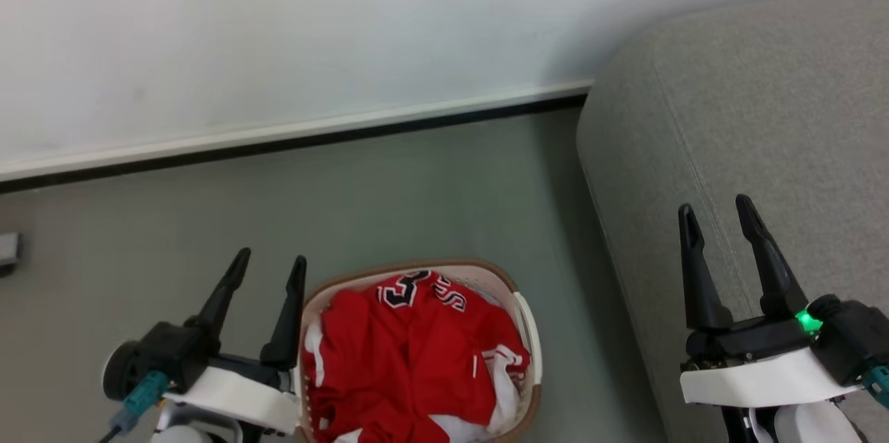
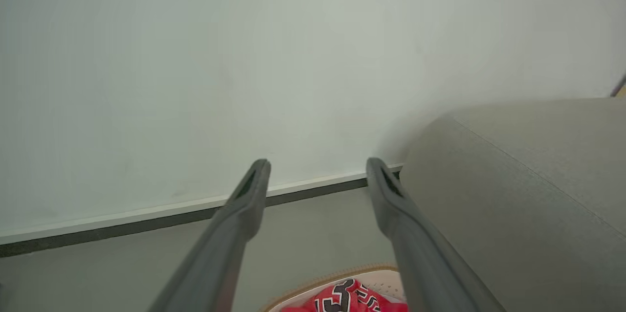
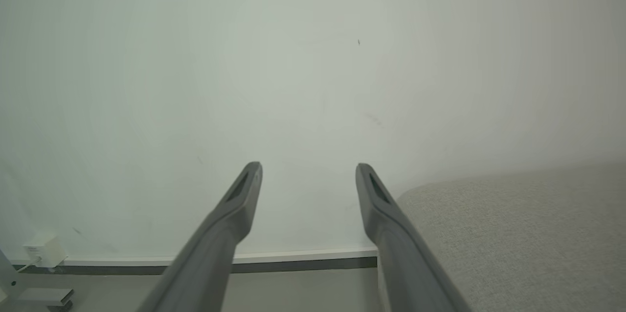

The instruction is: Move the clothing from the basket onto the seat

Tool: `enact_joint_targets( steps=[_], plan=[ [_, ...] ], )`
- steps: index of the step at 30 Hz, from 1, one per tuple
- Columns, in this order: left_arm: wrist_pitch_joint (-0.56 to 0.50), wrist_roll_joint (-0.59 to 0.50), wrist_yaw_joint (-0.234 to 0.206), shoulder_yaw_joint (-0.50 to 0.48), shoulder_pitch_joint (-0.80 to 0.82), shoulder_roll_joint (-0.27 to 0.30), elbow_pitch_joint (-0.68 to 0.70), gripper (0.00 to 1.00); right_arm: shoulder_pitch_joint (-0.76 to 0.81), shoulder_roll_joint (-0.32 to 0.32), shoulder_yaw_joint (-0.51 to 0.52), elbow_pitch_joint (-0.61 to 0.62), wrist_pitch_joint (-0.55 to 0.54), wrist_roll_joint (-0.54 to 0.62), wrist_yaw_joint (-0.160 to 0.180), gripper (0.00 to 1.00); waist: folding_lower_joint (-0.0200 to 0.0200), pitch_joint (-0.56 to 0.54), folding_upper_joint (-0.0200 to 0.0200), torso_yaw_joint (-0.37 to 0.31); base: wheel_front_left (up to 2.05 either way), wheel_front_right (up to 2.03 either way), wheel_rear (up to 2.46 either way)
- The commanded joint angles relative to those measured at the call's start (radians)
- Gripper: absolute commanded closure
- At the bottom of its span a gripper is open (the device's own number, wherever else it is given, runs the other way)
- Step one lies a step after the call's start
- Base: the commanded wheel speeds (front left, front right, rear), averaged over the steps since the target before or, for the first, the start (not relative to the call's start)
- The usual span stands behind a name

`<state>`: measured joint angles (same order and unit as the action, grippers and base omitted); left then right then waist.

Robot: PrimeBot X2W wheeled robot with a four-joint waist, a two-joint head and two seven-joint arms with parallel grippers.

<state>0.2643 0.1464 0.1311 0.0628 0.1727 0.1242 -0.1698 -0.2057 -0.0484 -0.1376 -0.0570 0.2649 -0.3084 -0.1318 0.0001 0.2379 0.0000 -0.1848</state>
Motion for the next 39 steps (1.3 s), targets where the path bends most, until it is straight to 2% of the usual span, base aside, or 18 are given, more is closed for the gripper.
enact_joint_targets(
  steps=[1, 13, 21, 28, 39],
  plan=[
    [0.000, 0.017, -0.002, 0.014, 0.024, 0.028, -0.016, 0.00, -0.021, -0.003, 0.000, 0.016, -0.001, 0.001, 0.002, 0.00, -0.0001, 0.056, 0.0000, -0.042, 0.00, 0.00, 0.00],
    [0.000, 0.089, -0.001, 0.165, 0.152, 0.164, -0.208, 0.00, -0.069, -0.003, 0.016, 0.104, -0.001, -0.020, 0.002, 0.00, -0.0001, 0.239, 0.0000, -0.130, 0.00, 0.00, 0.00],
    [0.000, 0.158, -0.001, 0.285, 0.255, 0.243, -0.399, 0.00, -0.097, -0.003, -0.003, 0.153, -0.001, -0.051, 0.002, 0.00, -0.0001, 0.344, 0.0000, -0.196, 0.00, 0.00, 0.00],
    [-0.022, 0.156, -0.001, 0.445, 0.383, 0.306, -0.528, 0.00, -0.112, -0.003, -0.018, 0.197, -0.001, -0.090, 0.002, 0.00, -0.0001, 0.451, 0.0000, -0.242, 0.00, 0.00, 0.00],
    [-0.105, 0.056, -0.001, 0.644, 0.548, 0.383, -0.702, 0.00, -0.122, -0.003, -0.031, 0.238, -0.001, -0.160, 0.002, 0.00, -0.0001, 0.565, 0.0000, -0.309, 0.00, 0.00, 0.00]
  ],
)
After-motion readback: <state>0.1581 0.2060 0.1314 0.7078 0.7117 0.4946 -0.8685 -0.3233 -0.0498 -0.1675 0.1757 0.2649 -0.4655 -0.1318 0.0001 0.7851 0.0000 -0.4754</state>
